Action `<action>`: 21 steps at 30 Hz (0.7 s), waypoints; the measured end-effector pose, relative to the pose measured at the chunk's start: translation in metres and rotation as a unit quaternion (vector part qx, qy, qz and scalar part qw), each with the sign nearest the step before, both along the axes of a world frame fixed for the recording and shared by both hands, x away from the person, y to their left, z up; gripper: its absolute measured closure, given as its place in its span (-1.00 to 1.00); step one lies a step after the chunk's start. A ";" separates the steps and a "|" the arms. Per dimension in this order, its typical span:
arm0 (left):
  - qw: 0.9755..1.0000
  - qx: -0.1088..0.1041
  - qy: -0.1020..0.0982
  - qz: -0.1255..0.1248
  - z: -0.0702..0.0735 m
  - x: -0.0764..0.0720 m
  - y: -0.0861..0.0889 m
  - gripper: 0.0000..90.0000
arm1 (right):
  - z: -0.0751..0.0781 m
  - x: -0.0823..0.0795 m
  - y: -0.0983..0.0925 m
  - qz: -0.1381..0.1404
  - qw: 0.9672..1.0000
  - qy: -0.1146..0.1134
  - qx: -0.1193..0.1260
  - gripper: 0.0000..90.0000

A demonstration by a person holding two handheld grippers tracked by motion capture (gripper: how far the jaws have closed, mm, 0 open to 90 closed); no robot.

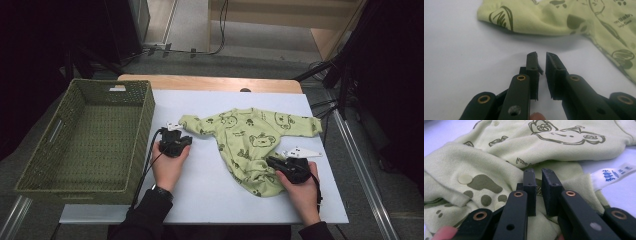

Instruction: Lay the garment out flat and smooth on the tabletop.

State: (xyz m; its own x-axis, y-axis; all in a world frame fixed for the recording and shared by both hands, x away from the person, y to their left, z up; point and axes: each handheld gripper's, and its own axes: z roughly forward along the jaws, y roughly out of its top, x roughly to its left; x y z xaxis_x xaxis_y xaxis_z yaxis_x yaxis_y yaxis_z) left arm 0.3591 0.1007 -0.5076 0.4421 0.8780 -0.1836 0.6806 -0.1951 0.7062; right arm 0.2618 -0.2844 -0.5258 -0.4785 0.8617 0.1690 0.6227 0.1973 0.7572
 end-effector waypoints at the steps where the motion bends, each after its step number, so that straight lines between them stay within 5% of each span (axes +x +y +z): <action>1: 1.000 0.000 -0.003 -0.002 0.001 -0.002 0.000 0.72 | 0.000 0.000 0.000 0.000 1.000 0.000 0.000 0.78; 5: 1.000 -0.013 -0.021 -0.008 0.012 -0.004 -0.003 0.73 | 0.000 0.000 0.000 0.000 1.000 -0.001 0.000 0.78; 10: 0.999 -0.021 -0.029 -0.027 0.024 0.010 -0.019 0.97 | 0.000 0.000 0.000 0.000 1.000 0.000 -0.001 0.78; 16: 0.999 -0.005 -0.024 -0.035 0.029 0.044 -0.052 0.98 | 0.000 0.000 0.000 0.000 1.000 0.000 -0.001 0.78; 21: 0.999 0.027 0.000 -0.041 0.021 0.069 -0.068 0.97 | 0.000 0.000 0.000 0.001 1.000 0.000 0.001 0.78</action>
